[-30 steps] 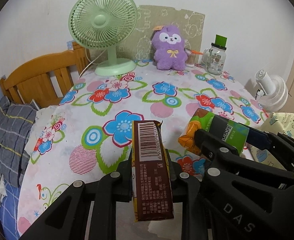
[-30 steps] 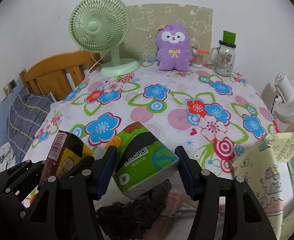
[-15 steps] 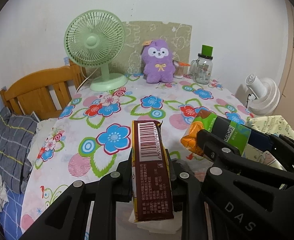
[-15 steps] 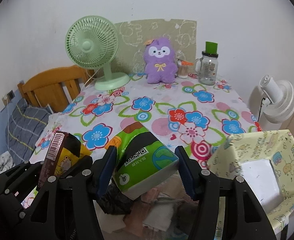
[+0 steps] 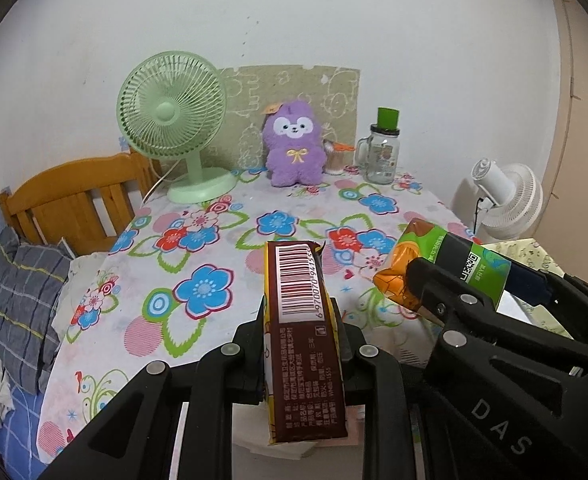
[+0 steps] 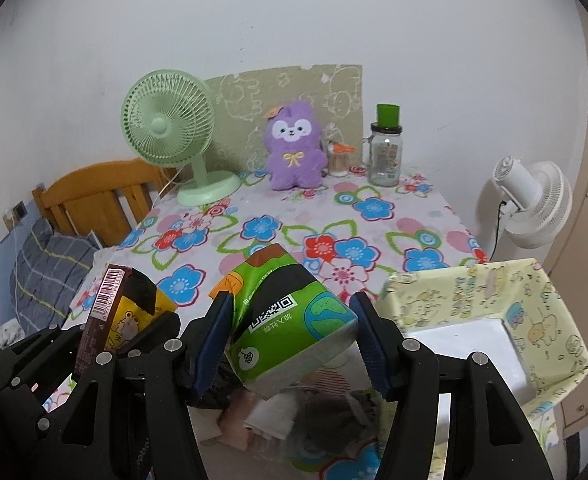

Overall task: Organize soft objects
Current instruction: 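Carry the snack box with left while right carries tissue pack to yellow box, then release the snack box into the yellow box while right releases tissue pack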

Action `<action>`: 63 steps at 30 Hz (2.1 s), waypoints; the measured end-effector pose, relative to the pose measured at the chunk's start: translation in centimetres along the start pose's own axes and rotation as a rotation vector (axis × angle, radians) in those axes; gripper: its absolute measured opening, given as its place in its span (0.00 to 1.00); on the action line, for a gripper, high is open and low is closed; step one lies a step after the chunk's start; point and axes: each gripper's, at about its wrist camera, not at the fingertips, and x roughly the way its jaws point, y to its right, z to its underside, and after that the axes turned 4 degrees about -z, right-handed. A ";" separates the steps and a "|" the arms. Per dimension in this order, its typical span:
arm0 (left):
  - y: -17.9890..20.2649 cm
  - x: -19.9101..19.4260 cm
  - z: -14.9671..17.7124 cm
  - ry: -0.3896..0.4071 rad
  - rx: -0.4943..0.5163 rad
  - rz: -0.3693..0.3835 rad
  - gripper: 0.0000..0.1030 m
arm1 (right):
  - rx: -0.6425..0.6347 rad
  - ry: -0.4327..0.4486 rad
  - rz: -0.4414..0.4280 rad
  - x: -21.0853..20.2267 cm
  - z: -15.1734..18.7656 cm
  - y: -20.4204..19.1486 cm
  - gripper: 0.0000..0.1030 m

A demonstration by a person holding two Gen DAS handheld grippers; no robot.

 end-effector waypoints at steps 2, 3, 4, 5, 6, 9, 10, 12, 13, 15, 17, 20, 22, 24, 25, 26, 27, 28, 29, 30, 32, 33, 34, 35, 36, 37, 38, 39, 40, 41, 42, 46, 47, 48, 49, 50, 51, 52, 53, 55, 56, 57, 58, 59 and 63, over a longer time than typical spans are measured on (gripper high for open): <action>0.7 -0.3 -0.1 0.008 0.006 0.006 0.21 | 0.006 0.010 0.005 -0.6 0.0 0.6 0.61; 1.0 -0.4 -0.2 0.012 0.009 0.009 0.21 | 0.008 0.013 0.007 -0.8 -0.1 0.8 0.61; 1.4 -0.6 -0.2 0.020 0.014 0.011 0.21 | 0.009 0.017 0.010 -1.0 0.0 1.1 0.61; 1.7 -0.8 -0.3 0.025 0.017 0.011 0.21 | 0.012 0.022 0.013 -1.3 -0.1 1.4 0.61; 2.1 -1.0 -0.4 0.030 0.021 0.013 0.21 | 0.014 0.026 0.016 -1.6 0.0 1.7 0.61; 3.1 -1.3 -0.5 0.038 0.029 0.024 0.21 | 0.026 0.039 0.025 -2.5 0.1 2.7 0.61; 3.6 -1.4 -0.6 0.041 0.033 0.029 0.21 | 0.029 0.043 0.028 -2.7 0.1 3.0 0.61; 4.3 -1.5 -0.7 0.045 0.040 0.038 0.21 | 0.037 0.051 0.036 -3.1 0.2 3.9 0.61; 4.6 -1.6 -0.7 0.046 0.043 0.043 0.21 | 0.041 0.054 0.040 -3.3 0.2 4.2 0.61; 5.4 -1.7 -0.8 0.049 0.047 0.055 0.21 | 0.050 0.061 0.051 -3.7 0.2 5.1 0.61; 6.2 -1.8 -0.9 0.052 0.050 0.068 0.21 | 0.060 0.069 0.063 -4.2 0.3 6.0 0.61; 7.4 -2.0 -1.0 0.056 0.057 0.090 0.21 | 0.073 0.078 0.079 -4.7 0.3 7.3 0.61; 8.2 -2.0 -1.1 0.057 0.066 0.102 0.21 | 0.081 0.082 0.093 -5.0 0.4 8.0 0.61; 9.0 -2.0 -1.2 0.059 0.072 0.112 0.21 | 0.089 0.085 0.102 -5.3 0.5 8.7 0.61; 9.3 -2.1 -1.2 0.060 0.073 0.117 0.21 | 0.094 0.087 0.107 -5.4 0.5 9.1 0.61; 9.9 -2.0 -1.3 0.059 0.077 0.125 0.21 | 0.101 0.089 0.113 -5.6 0.6 9.6 0.61; 10.3 -2.0 -1.3 0.059 0.080 0.131 0.21 | 0.105 0.092 0.119 -5.7 0.6 9.9 0.61; 10.6 -1.9 -1.4 0.059 0.083 0.135 0.21 | 0.109 0.094 0.124 -5.8 0.7 10.3 0.61; 11.0 -1.9 -1.4 0.060 0.088 0.140 0.21 | 0.116 0.096 0.131 -5.9 0.7 10.7 0.61; 11.4 -1.8 -1.4 0.059 0.092 0.144 0.21 | 0.119 0.097 0.133 -6.0 0.7 11.1 0.61; 12.2 -1.8 -1.5 0.058 0.099 0.154 0.21 | 0.128 0.100 0.143 -6.2 0.8 11.9 0.61; 12.5 -1.7 -1.5 0.056 0.102 0.158 0.21 | 0.131 0.101 0.147 -6.3 0.9 12.2 0.61; 12.8 -1.6 -1.5 0.055 0.105 0.162 0.21 | 0.134 0.102 0.153 -6.4 0.9 12.6 0.61; 13.2 -1.5 -1.5 0.053 0.108 0.166 0.21 | 0.136 0.103 0.158 -6.5 1.0 13.0 0.61; 13.5 -1.4 -1.5 0.050 0.112 0.170 0.21 | 0.138 0.102 0.161 -6.5 1.0 13.3 0.61; 13.9 -1.3 -1.5 0.048 0.116 0.175 0.21 | 0.141 0.101 0.165 -6.5 1.0 13.6 0.61; 14.3 -1.1 -1.5 0.044 0.121 0.180 0.21 | 0.144 0.100 0.169 -6.5 1.0 14.0 0.61; 14.7 -0.9 -1.5 0.039 0.125 0.184 0.21 | 0.148 0.099 0.174 -6.4 1.0 14.4 0.61; 15.0 -0.8 -1.4 0.036 0.130 0.188 0.21 | 0.151 0.097 0.177 -6.4 1.1 14.8 0.61; 15.5 -0.6 -1.4 0.031 0.135 0.194 0.21 | 0.155 0.093 0.183 -6.4 1.2 15.3 0.61; 15.9 -0.5 -1.4 0.028 0.140 0.198 0.21 | 0.158 0.092 0.186 -6.4 1.2 15.6 0.61; 17.8 0.2 -1.2 0.009 0.169 0.216 0.21 | 0.175 0.079 0.201 -6.1 1.6 17.2 0.61; 18.1 0.4 -1.2 0.005 0.173 0.219 0.21 | 0.181 0.075 0.205 -6.0 1.7 17.7 0.61; 18.5 0.6 -1.1 0.000 0.179 0.222 0.21 | 0.187 0.071 0.207 -5.8 1.8 18.2 0.61; 18.8 0.8 -1.1 -0.005 0.184 0.225 0.21 | 0.192 0.067 0.208 -5.7 1.9 18.5 0.61; 19.2 1.1 -1.1 -0.011 0.188 0.229 0.21 | 0.198 0.063 0.211 -5.5 2.0 18.9 0.61; 19.5 1.3 -1.0 -0.017 0.192 0.231 0.21 | 0.204 0.059 0.213 -5.4 2.1 19.3 0.61; 19.7 1.6 -1.0 -0.022 0.194 0.231 0.21 | 0.209 0.053 0.215 -5.1 2.1 19.6 0.61; 19.9 1.9 -1.0 -0.030 0.197 0.228 0.22 | 0.211 0.049 0.217 -4.9 2.2 19.9 0.61; 20.2 2.5 -0.9 -0.046 0.203 0.217 0.22 | 0.214 0.040 0.217 -4.6 2.3 20.3 0.61; 20.2 2.7 -0.8 -0.053 0.202 0.214 0.22 | 0.217 0.035 0.213 -4.3 2.3 20.6 0.61; 20.3 3.0 -0.8 -0.061 0.204 0.211 0.23 | 0.220 0.032 0.211 -4.1 2.3 20.7 0.61; 20.4 3.2 -0.8 -0.069 0.209 0.208 0.25 | 0.221 0.029 0.207 -3.9 2.3 20.9 0.61; 20.5 3.5 -0.7 -0.074 0.215 0.205 0.33 | 0.222 0.025 0.202 -3.6 2.3 21.0 0.61; 20.5 4.0 -0.8 -0.097 0.222 0.191 0.42 | 0.222 0.015 0.182 -2.7 2.2 21.1 0.61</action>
